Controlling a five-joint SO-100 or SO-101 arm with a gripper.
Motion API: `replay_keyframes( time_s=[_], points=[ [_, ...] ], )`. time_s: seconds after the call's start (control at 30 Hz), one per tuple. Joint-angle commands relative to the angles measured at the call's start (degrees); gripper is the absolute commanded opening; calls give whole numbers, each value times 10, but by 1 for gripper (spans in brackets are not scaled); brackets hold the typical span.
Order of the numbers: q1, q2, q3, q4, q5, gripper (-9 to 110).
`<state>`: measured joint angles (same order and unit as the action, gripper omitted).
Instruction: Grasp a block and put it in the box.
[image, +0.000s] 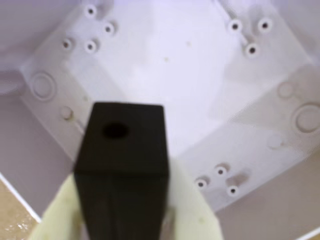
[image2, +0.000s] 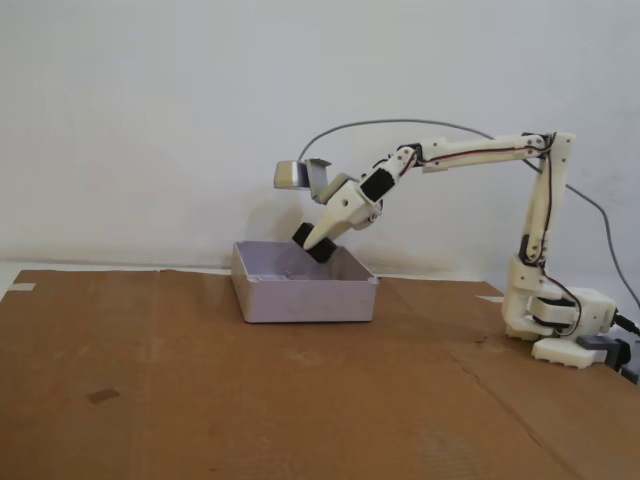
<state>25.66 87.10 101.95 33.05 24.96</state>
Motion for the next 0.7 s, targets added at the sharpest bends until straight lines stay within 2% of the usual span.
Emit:
replay_keyframes(
  time_s=[0.0,0.67],
  points=[
    [-1,27,-25,-56,-7,0],
    [0,-62,-25,-81,-6,0]
  ],
)
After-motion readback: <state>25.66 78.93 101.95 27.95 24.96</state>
